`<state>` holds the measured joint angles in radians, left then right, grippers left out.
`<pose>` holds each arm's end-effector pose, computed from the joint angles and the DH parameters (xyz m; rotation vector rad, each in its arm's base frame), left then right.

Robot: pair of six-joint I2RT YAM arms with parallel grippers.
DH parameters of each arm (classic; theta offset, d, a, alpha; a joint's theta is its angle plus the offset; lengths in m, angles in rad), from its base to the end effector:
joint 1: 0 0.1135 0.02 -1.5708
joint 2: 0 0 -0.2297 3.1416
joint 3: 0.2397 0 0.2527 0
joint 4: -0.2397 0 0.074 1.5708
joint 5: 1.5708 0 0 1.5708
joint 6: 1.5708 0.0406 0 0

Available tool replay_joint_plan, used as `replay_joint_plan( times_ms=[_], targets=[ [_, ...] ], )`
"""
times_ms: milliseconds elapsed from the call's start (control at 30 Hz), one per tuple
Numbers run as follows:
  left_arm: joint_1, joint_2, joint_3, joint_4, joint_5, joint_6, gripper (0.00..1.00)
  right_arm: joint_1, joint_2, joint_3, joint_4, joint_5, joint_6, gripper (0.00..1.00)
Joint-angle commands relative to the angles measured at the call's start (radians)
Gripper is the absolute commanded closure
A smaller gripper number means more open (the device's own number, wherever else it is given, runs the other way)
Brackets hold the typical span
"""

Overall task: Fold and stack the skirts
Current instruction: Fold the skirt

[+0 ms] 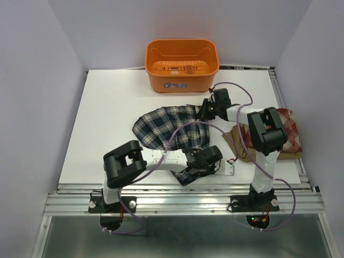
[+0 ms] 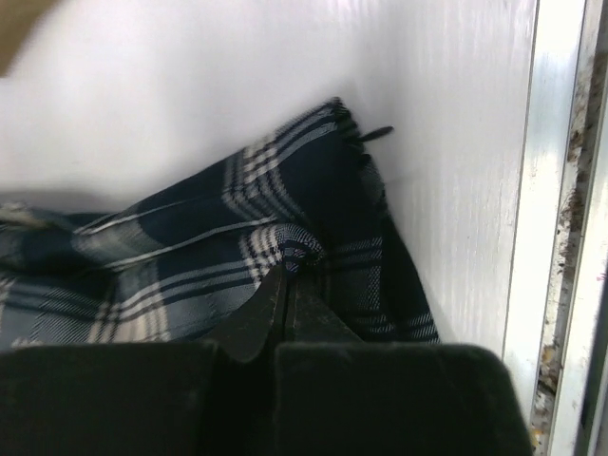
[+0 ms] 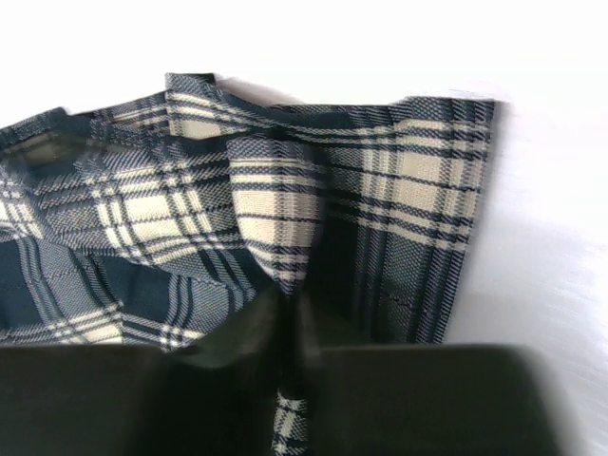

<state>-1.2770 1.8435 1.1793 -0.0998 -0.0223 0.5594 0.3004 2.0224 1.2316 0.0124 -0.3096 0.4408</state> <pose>0.1152 -0.3777 0.1514 1.8669 1.4410 -0.3288 0.3935 0.1348 0.1087 0.0122 2.4200 0.7171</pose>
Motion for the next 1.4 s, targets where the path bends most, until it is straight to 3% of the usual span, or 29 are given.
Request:
replay_joint_plan(
  times_ms=[0, 33, 67, 167, 300, 433, 567, 633, 867, 1000, 1367],
  targets=[
    [-0.002, 0.028, 0.031, 0.006, 0.053, 0.040, 1.00, 0.002, 0.030, 0.020, -0.058, -0.037, -0.016, 0.75],
    [0.002, 0.031, 0.010, 0.002, 0.067, 0.040, 1.00, 0.002, 0.006, 0.031, -0.071, -0.055, -0.017, 0.71],
    [0.007, 0.028, -0.006, 0.002, 0.079, 0.042, 1.00, -0.009, -0.010, 0.048, -0.083, -0.066, -0.023, 0.55],
    [0.034, 0.014, -0.052, -0.003, 0.119, 0.046, 1.00, -0.036, -0.062, 0.144, -0.164, -0.124, -0.031, 0.33],
    [0.100, -0.015, -0.079, -0.011, 0.185, 0.030, 1.00, -0.099, -0.132, 0.249, -0.291, -0.190, -0.036, 0.30],
    [0.169, -0.052, -0.102, -0.011, 0.246, 0.011, 1.00, -0.185, -0.227, 0.220, -0.377, -0.238, -0.048, 0.30],
    [0.195, -0.101, -0.122, 0.000, 0.277, -0.010, 1.00, -0.268, -0.326, 0.114, -0.422, -0.273, -0.091, 0.40],
    [0.205, -0.128, -0.136, 0.012, 0.301, -0.032, 1.00, -0.277, -0.372, 0.020, -0.437, -0.354, -0.137, 0.58],
    [0.264, -0.208, -0.171, 0.051, 0.344, -0.134, 1.00, -0.268, -0.352, -0.251, -0.312, -0.673, -0.059, 0.80],
    [0.283, -0.262, -0.190, 0.080, 0.326, -0.182, 1.00, -0.212, -0.334, -0.311, -0.247, -0.726, -0.024, 0.81],
    [0.285, -0.326, -0.239, 0.130, 0.271, -0.250, 1.00, -0.104, -0.324, -0.371, -0.221, -0.665, -0.031, 0.81]
  ],
)
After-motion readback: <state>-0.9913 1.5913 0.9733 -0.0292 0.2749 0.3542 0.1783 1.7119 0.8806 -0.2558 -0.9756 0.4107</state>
